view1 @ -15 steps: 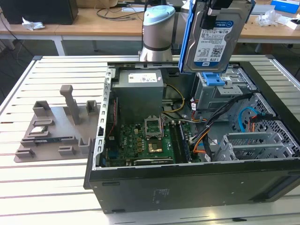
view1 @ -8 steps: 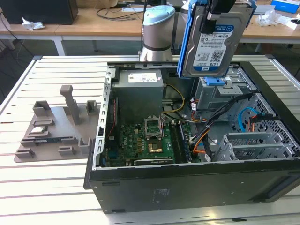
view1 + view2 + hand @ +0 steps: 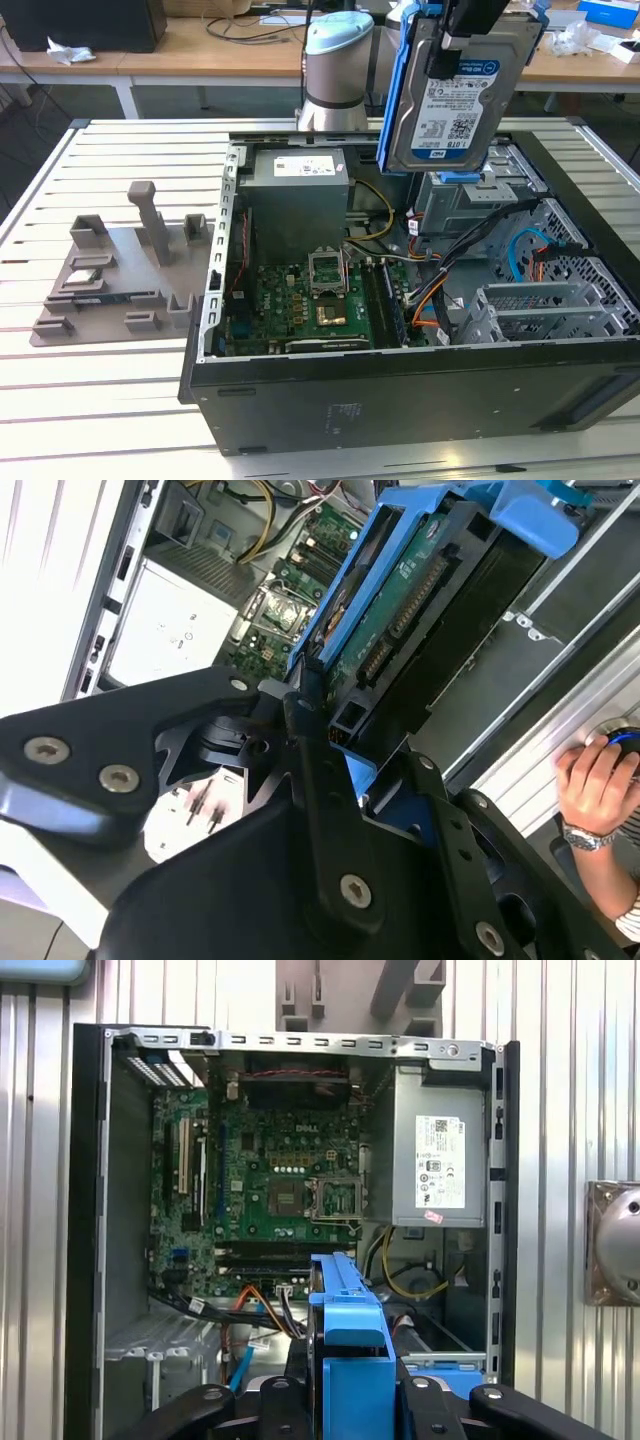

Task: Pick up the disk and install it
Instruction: 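Pick up the disk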

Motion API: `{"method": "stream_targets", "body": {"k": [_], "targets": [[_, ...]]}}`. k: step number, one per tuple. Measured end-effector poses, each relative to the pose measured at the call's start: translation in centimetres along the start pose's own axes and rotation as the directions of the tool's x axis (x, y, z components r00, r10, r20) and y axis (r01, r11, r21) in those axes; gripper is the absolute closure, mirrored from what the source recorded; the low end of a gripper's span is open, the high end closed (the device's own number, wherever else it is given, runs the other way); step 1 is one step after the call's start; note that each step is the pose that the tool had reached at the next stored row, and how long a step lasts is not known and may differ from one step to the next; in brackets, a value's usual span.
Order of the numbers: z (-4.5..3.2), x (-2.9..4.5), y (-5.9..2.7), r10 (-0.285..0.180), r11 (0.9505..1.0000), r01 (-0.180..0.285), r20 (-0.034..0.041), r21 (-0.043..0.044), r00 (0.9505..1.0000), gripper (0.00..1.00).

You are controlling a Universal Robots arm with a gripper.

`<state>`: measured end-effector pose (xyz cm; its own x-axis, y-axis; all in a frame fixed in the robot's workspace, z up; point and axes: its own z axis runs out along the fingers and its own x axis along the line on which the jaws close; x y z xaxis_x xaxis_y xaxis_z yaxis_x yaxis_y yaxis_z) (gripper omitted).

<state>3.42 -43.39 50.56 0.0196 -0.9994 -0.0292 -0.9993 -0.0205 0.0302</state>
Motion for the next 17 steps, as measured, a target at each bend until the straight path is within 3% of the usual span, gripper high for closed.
{"method": "stream_targets", "body": {"k": [3, 6, 17], "targets": [[0.04, 0.91, 0.07, 0.0, 1.0, 0.0, -0.0001, 0.0, 1.0, 0.63], [0.11, 2.55, 0.14, 0.0, 1.0, 0.0, -0.0001, -0.0001, 1.0, 0.63], [0.34, 5.15, 0.19, 0.0, 1.0, 0.0, 0.0, 0.0, 1.0, 0.63]]}}
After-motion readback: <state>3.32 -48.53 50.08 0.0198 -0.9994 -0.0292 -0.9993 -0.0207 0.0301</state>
